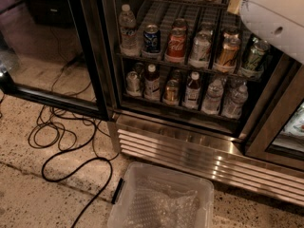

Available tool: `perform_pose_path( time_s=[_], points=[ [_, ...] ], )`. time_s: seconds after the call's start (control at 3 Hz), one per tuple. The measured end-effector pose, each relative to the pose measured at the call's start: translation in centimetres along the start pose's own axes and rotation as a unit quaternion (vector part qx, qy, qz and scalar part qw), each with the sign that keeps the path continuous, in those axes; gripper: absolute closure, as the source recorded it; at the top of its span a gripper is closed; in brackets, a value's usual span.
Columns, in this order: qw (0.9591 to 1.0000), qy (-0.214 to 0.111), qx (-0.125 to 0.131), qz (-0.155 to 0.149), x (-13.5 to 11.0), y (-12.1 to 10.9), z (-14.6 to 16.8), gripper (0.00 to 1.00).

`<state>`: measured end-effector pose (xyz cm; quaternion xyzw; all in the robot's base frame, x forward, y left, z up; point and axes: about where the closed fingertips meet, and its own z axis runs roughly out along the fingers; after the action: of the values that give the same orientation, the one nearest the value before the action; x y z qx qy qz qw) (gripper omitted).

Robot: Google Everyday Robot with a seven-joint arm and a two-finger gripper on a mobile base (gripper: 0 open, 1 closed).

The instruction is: Pick redbull can from top shelf of fridge

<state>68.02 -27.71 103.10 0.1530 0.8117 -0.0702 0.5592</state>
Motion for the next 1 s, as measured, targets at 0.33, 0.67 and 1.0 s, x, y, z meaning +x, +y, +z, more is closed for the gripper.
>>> perform_pose_path(
  time_s=[0.33, 0.67, 1.0],
  points=[
    [0.9997, -0.013, 0.013, 0.012, -0.7, -0.5, 0.3, 0.21],
    [0.9991, -0.031, 0.027, 0.013, -1.5, -1.3, 0.8, 0.20],
    [0.9980, -0.047, 0.041, 0.009, -2.3, -1.8, 1.5, 0.26]
  ],
)
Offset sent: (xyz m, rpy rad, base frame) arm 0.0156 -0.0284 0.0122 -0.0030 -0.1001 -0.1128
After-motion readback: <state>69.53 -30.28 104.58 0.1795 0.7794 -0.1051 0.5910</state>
